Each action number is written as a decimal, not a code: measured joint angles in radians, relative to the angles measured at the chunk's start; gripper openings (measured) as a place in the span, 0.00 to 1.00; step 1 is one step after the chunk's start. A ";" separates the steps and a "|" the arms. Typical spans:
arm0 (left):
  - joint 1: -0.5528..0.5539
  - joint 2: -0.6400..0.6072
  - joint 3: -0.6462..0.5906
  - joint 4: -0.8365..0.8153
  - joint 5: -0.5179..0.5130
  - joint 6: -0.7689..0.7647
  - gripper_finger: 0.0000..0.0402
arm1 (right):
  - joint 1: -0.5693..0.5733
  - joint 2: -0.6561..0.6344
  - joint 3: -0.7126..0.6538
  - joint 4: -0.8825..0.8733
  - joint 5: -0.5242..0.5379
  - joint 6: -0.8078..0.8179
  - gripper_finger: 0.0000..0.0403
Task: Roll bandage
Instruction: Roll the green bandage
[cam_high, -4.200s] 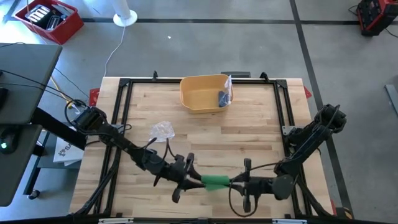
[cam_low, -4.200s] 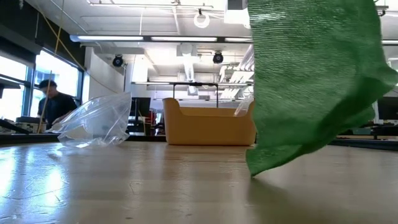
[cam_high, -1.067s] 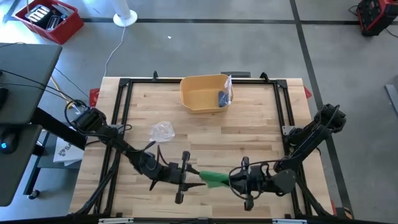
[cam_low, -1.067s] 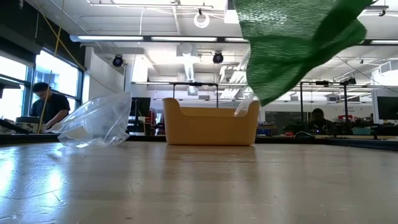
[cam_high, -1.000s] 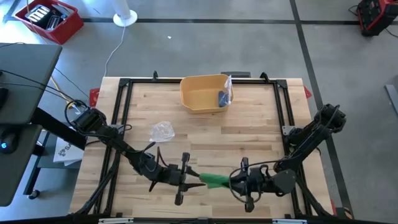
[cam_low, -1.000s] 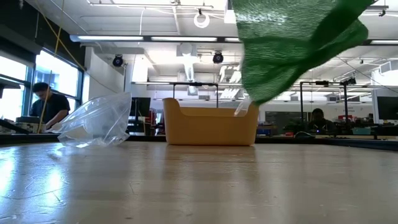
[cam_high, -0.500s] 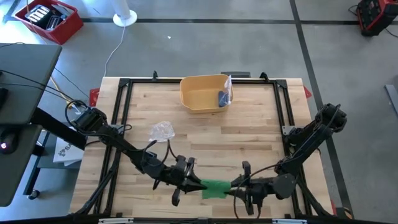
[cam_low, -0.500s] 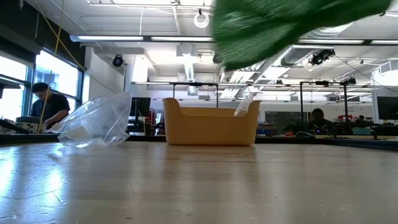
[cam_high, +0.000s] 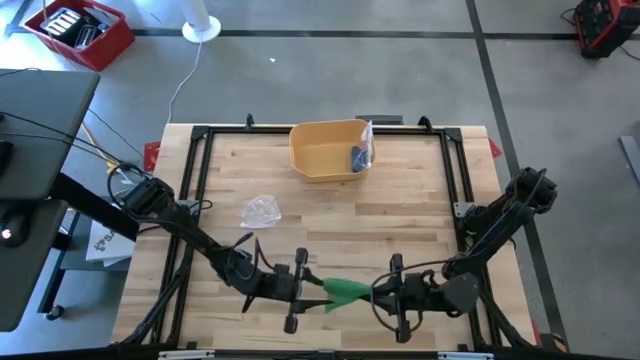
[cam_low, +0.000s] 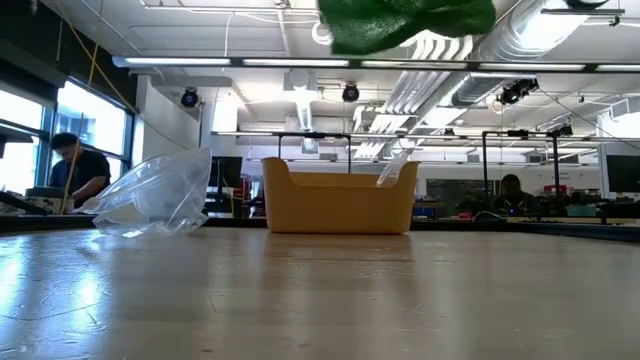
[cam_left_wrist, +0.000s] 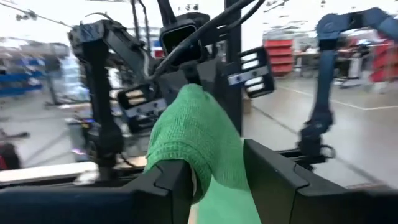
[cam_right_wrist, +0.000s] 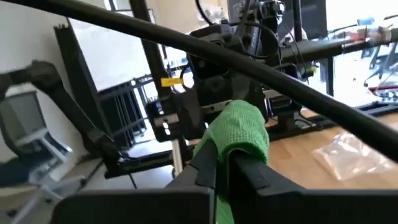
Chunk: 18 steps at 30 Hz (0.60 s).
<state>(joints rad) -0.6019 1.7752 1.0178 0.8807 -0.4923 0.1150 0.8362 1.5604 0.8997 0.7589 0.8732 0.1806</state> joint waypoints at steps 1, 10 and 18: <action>-0.004 0.007 0.006 0.005 -0.015 0.017 0.32 | 0.003 0.000 0.000 -0.004 0.000 0.002 0.03; -0.004 -0.043 0.015 -0.086 0.064 -0.155 0.03 | 0.032 -0.004 0.006 -0.147 -0.062 -0.243 0.24; 0.090 -0.064 0.012 -0.136 0.326 -0.673 0.03 | 0.045 0.001 0.061 -0.327 0.053 -0.671 0.23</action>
<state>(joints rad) -0.5116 1.7115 1.0298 0.7444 -0.1665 -0.5576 0.8814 1.5618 0.9608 0.4320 0.9263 -0.4902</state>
